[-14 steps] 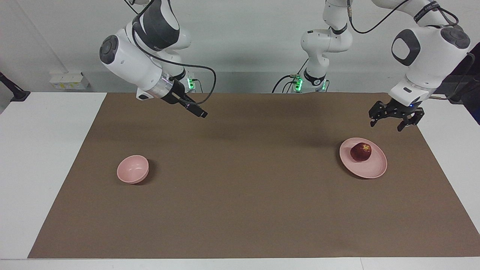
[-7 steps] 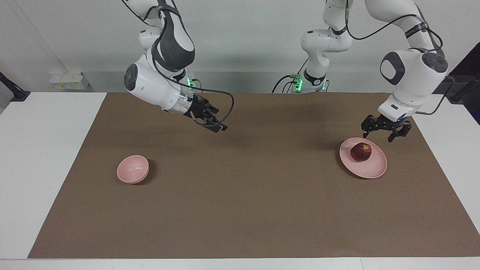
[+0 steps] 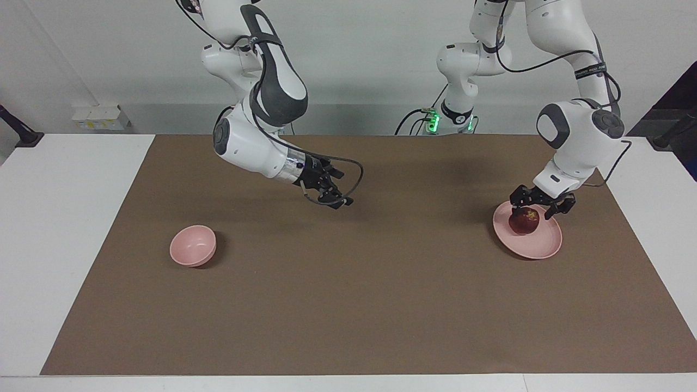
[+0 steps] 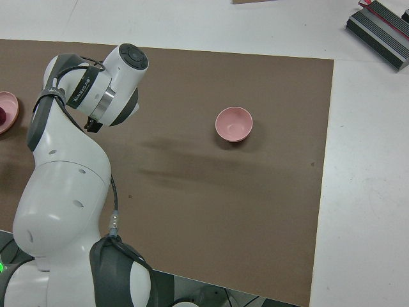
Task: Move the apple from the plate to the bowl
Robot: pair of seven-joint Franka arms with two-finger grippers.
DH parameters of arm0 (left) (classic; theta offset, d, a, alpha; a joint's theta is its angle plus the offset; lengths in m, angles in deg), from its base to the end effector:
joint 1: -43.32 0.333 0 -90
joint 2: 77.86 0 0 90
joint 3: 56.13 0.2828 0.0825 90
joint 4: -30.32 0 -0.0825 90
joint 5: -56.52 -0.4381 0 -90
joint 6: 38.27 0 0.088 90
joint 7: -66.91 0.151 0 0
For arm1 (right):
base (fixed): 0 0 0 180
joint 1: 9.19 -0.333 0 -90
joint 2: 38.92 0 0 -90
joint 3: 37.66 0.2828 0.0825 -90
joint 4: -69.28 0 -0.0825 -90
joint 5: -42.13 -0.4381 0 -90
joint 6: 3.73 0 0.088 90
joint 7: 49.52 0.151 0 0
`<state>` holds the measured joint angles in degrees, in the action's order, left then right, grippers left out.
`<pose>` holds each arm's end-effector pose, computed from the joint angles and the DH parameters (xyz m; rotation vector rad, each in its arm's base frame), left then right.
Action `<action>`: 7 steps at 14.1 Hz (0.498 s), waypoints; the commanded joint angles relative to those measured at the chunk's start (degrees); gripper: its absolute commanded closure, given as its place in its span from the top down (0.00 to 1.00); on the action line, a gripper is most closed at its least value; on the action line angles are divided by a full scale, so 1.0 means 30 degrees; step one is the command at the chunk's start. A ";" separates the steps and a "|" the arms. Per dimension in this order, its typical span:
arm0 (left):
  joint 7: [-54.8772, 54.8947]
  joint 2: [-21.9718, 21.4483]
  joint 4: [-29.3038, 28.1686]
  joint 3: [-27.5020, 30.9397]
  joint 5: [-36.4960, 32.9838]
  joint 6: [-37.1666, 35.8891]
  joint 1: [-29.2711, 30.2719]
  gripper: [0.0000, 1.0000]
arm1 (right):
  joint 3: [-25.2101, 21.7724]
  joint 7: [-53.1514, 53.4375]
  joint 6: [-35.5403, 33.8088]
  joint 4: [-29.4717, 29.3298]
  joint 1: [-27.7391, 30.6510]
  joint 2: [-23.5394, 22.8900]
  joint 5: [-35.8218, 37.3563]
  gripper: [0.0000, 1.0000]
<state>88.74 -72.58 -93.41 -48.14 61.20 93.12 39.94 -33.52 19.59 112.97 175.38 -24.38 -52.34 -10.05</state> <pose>0.5933 0.0441 0.2488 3.0780 -0.3847 0.0821 0.6044 0.2906 0.3235 -1.9534 1.5245 0.7892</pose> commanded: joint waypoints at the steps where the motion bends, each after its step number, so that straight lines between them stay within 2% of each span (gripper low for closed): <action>1: 0.0311 -0.0090 -0.1412 -0.0056 0.0344 0.2107 0.0159 1.00 | 0.0114 0.1071 0.1055 0.0083 -0.0500 -0.0244 -0.0565 1.00; 2: 0.0311 -0.0090 -0.1415 -0.0056 0.0344 0.2171 0.0159 1.00 | 0.0114 0.1422 0.1465 0.0083 -0.0821 -0.0303 -0.0537 1.00; 3: 0.0311 -0.0090 -0.1415 -0.0056 0.0344 0.2142 0.0159 0.82 | 0.0114 0.1803 0.1759 0.0083 -0.1057 -0.0333 -0.0536 1.00; 4: 0.0282 -0.0061 -0.1386 -0.0056 0.0344 0.2142 0.0130 0.49 | 0.0114 0.1980 0.1878 0.0054 -0.1088 -0.0333 -0.0565 1.00; 5: 0.0310 -0.0032 -0.1328 -0.0056 0.0344 0.2142 0.0130 0.22 | 0.0114 0.2127 0.1937 0.0025 -0.1088 -0.0333 -0.0595 1.00; 6: 0.0340 -0.0031 -0.1240 -0.0056 0.0344 0.2171 0.0130 0.06 | 0.0144 0.2216 0.2141 -0.0005 -0.1146 -0.0362 -0.0769 1.00; 7: 0.0369 -0.0002 -0.1211 -0.0056 0.0344 0.2287 0.0130 0.01 | 0.0115 0.2217 0.2346 -0.0005 -0.1408 -0.0363 -0.1061 1.00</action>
<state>88.74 -72.41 -96.48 -48.15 61.25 98.22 39.95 -33.51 25.49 118.52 175.41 -28.26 -53.36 -11.00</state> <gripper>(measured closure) 0.233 0.000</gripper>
